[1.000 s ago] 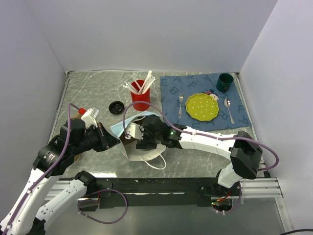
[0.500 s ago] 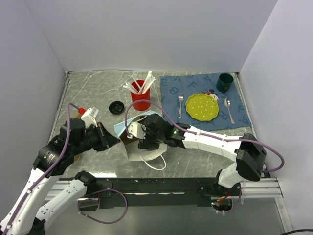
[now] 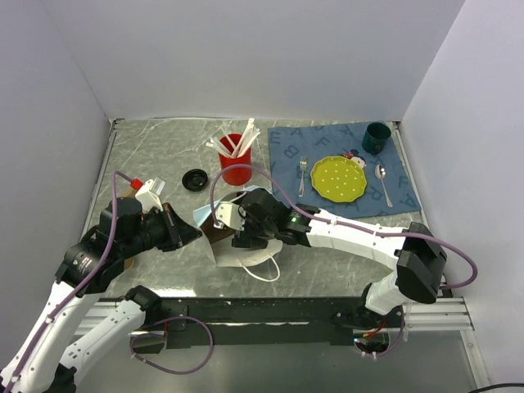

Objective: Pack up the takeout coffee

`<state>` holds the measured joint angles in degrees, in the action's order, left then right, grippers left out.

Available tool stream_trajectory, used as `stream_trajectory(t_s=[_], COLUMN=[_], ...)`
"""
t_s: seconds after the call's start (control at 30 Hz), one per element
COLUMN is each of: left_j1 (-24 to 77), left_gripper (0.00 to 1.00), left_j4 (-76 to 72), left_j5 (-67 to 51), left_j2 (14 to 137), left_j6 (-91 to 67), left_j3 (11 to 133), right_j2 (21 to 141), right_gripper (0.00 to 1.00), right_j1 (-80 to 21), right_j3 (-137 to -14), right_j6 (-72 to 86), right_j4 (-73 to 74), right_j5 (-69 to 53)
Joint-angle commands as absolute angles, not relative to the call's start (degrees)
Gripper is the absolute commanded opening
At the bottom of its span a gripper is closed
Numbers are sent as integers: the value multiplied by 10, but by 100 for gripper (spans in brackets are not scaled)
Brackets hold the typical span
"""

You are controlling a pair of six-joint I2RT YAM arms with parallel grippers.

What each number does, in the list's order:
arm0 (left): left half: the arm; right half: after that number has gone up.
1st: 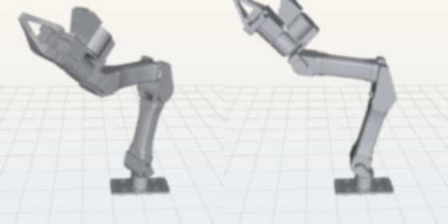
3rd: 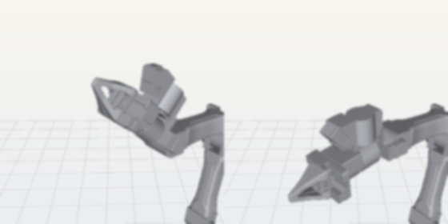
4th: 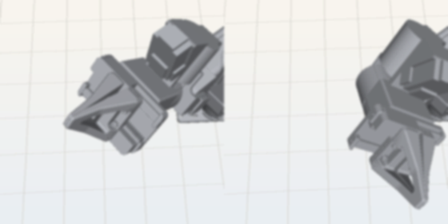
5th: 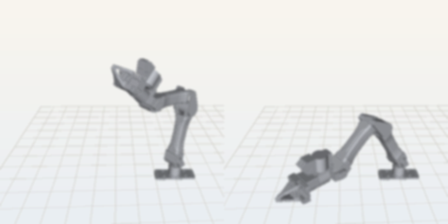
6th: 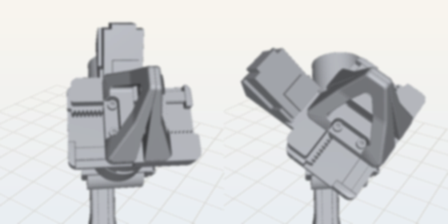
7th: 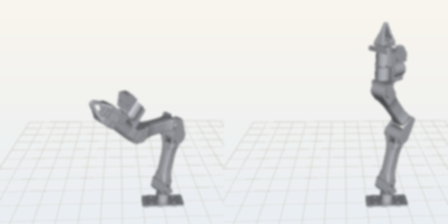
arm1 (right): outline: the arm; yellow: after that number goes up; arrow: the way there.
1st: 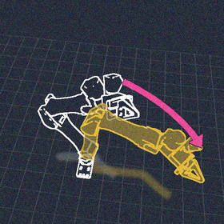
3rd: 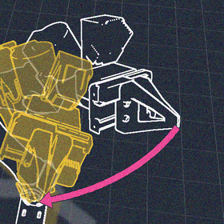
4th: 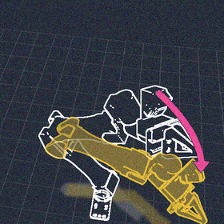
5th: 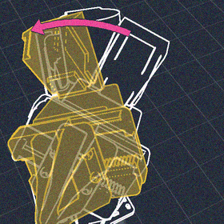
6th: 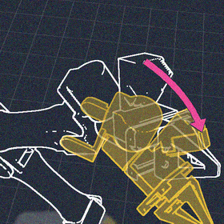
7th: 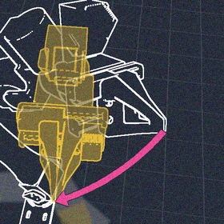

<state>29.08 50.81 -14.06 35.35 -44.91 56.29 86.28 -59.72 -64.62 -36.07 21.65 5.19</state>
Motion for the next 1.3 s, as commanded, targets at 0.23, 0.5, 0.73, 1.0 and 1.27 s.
stream_trajectory(t_s=[0.23, 0.5, 0.73, 1.0, 1.27], left_j1=[293, 293, 293, 293, 293], left_gripper=[1, 1, 1, 1, 1], left_j4=[540, 536, 530, 526, 523], left_j5=[-151, -149, -151, -156, -160], left_j2=[348, 351, 355, 360, 366], left_j6=[-456, -457, -457, -454, -450], left_j3=[585, 593, 592, 589, 589], right_j2=[811, 809, 812, 809, 809], right_gripper=[100, 100, 100, 93, 89], right_j1=[-570, -556, -546, -533, -527], right_j3=[-679, -700, -719, -724, -730], right_j6=[-329, -321, -316, -298, -294], right_j4=[223, 260, 279, 283, 277], right_j5=[91, 85, 86, 55, 61])
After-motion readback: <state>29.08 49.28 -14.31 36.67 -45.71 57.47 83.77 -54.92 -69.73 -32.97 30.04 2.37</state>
